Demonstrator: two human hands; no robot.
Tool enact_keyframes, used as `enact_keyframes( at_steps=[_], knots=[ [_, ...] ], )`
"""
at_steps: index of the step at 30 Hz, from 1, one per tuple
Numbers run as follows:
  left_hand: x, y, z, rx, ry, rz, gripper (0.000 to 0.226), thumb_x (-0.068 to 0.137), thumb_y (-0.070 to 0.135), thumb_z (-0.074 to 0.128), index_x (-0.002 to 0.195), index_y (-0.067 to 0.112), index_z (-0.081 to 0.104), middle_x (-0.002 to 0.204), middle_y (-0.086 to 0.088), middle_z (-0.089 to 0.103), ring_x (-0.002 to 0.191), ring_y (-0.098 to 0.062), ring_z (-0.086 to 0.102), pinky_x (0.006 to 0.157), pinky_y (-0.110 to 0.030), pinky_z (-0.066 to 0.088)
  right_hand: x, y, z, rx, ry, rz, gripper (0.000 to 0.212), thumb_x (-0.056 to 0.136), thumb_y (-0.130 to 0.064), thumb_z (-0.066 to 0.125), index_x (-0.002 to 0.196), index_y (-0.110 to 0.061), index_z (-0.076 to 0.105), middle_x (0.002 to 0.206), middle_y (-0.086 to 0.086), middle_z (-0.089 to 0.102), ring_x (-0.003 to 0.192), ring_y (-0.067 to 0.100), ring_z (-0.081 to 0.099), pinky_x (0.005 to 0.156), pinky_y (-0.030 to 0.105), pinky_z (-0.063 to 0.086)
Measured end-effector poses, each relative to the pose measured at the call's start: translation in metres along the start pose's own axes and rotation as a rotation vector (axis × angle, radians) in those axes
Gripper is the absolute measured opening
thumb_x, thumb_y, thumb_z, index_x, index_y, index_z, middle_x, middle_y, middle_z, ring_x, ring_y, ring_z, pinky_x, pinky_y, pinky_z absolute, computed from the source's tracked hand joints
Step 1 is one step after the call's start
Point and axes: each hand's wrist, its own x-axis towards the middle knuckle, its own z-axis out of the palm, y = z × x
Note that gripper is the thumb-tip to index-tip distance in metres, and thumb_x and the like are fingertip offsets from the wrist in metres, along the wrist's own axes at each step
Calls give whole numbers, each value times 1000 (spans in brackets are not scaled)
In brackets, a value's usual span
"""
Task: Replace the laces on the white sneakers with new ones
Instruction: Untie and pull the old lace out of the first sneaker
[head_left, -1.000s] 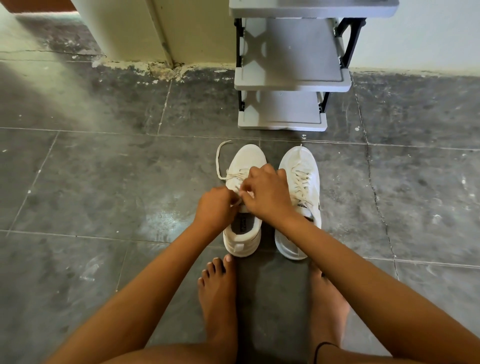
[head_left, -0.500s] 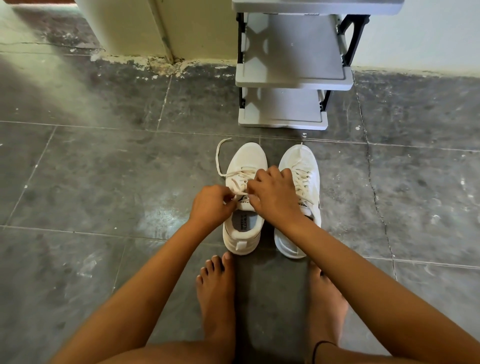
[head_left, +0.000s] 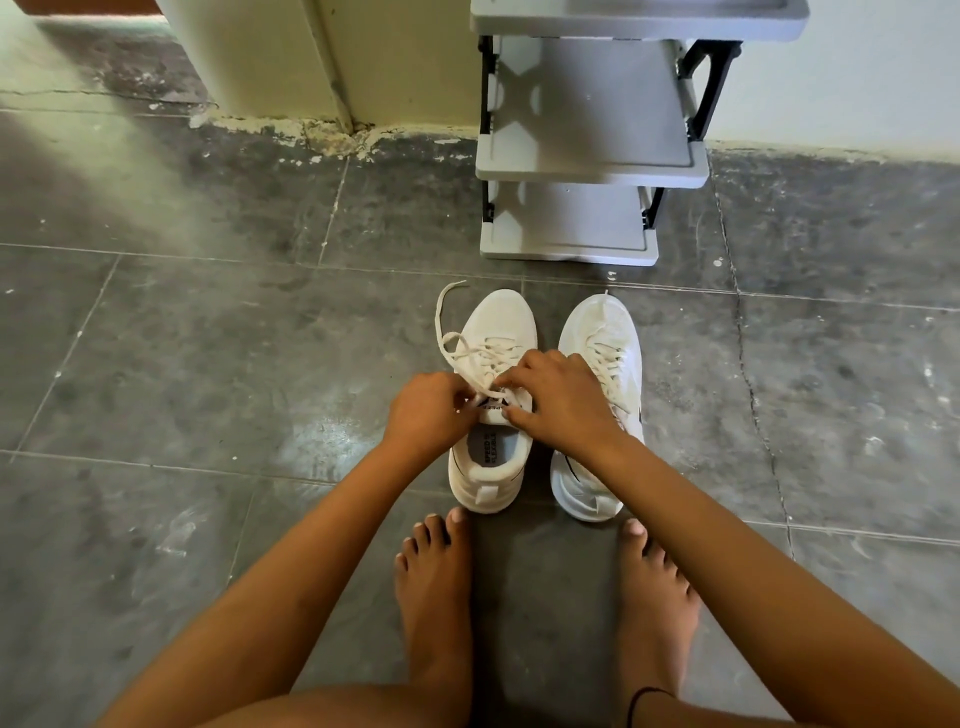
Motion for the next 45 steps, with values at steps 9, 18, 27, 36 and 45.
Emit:
enact_keyframes(
  at_steps=[9,18,27,36,45],
  knots=[
    [2,-1,3,43,-8,74,27,86,32,63,108,16,68,99,-9,67,88,-26,62,72,-34,51,5,-11,-13,495,167,-13,14,84,-20,69,92,-10,74,98,3,63,94,11,55,84,27,38],
    [4,-3,0,-6,-35,49,28,83,33,68,105,16,69,99,-6,68,88,-23,62,74,-33,51,6,-2,-9,148,34,33,36,85,-39,63,118,-26,63,115,-2,56,109,18,49,88,31,34],
    [3,-3,3,-24,-20,29,26,86,33,65,104,15,71,100,-7,70,87,-23,63,75,-34,53,2,-10,3,65,210,-110,18,86,-22,63,97,-11,73,100,6,63,94,24,56,79,35,41],
    [1,3,5,87,-5,42,28,86,41,62,99,18,71,94,-5,68,83,-24,61,64,-28,45,-1,-10,-8,556,188,62,16,85,-21,67,98,-12,70,101,2,59,95,15,54,76,22,41],
    [1,-1,6,28,44,69,26,83,36,66,101,17,70,99,-7,66,87,-24,61,70,-32,49,-8,-12,5,41,217,-92,20,90,-19,59,101,-6,70,101,11,60,91,26,55,72,36,48]
  ],
)
